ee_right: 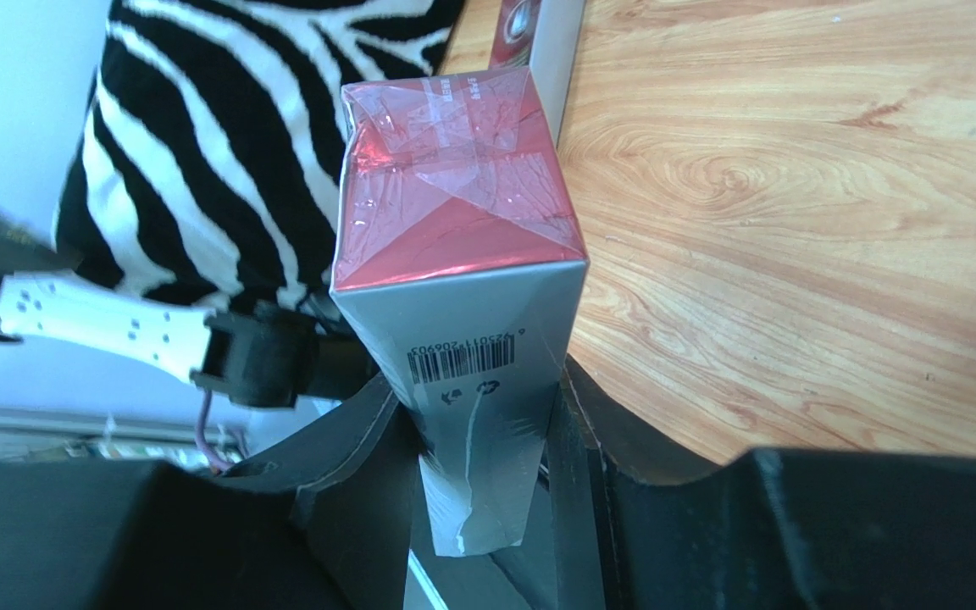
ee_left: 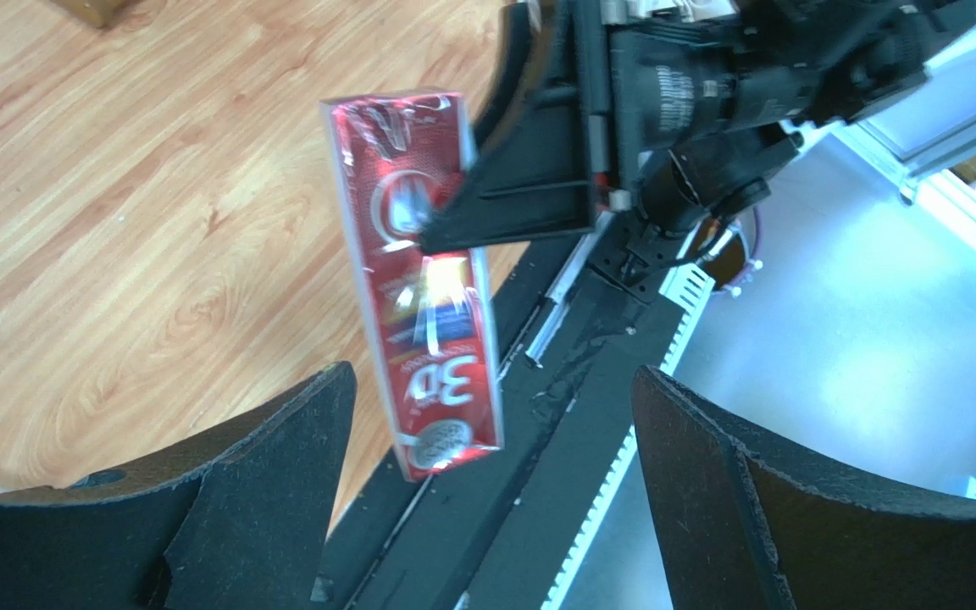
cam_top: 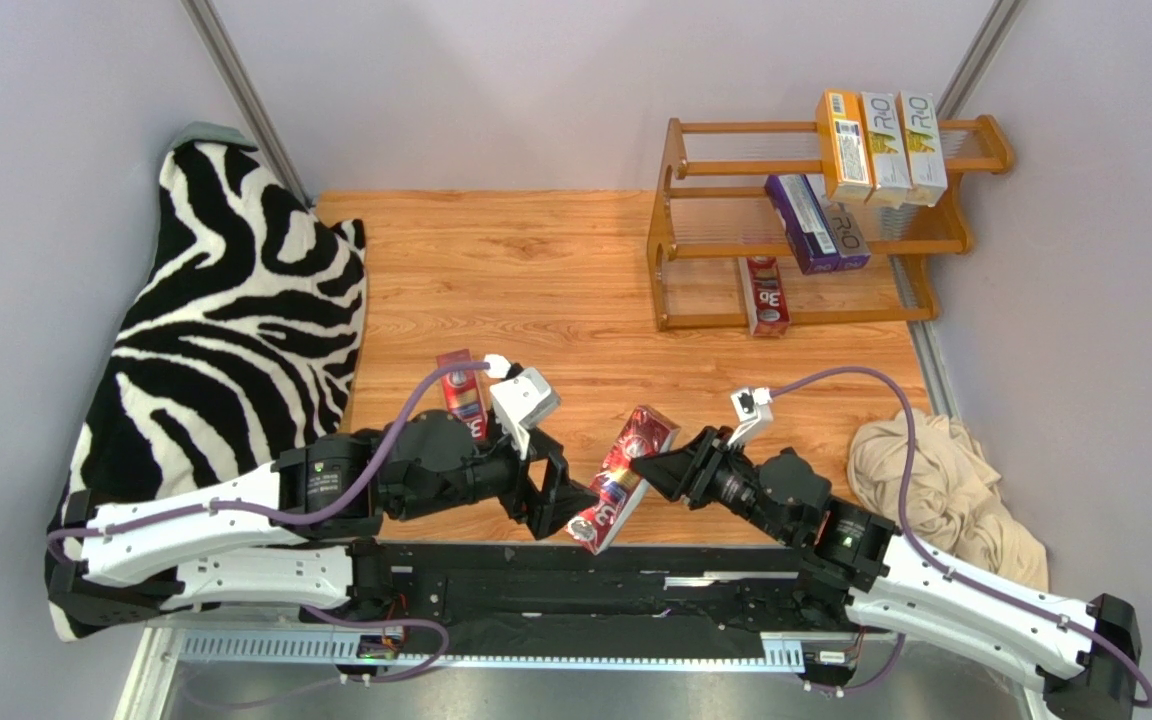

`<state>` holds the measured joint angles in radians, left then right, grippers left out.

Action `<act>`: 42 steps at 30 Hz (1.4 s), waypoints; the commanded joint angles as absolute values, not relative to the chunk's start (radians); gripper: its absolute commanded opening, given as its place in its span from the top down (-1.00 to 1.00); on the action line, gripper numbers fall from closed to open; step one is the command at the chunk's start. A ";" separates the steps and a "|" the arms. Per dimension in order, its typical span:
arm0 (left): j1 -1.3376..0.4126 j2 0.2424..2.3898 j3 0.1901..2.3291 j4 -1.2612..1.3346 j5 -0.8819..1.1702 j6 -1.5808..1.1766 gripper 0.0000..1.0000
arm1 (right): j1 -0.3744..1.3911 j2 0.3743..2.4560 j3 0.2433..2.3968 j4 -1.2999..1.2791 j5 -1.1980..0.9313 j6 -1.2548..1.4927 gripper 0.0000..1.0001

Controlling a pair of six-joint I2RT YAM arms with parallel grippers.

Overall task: Place and organize the toothpastes onto the shelf
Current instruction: Pick up the toothpaste from the center of the board.

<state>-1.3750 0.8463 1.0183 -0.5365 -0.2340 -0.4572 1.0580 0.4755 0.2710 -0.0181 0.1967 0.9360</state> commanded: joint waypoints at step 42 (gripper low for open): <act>-1.069 0.945 0.779 -0.012 0.618 -0.508 0.28 | 1.058 0.562 0.653 -0.090 -0.167 0.589 -0.52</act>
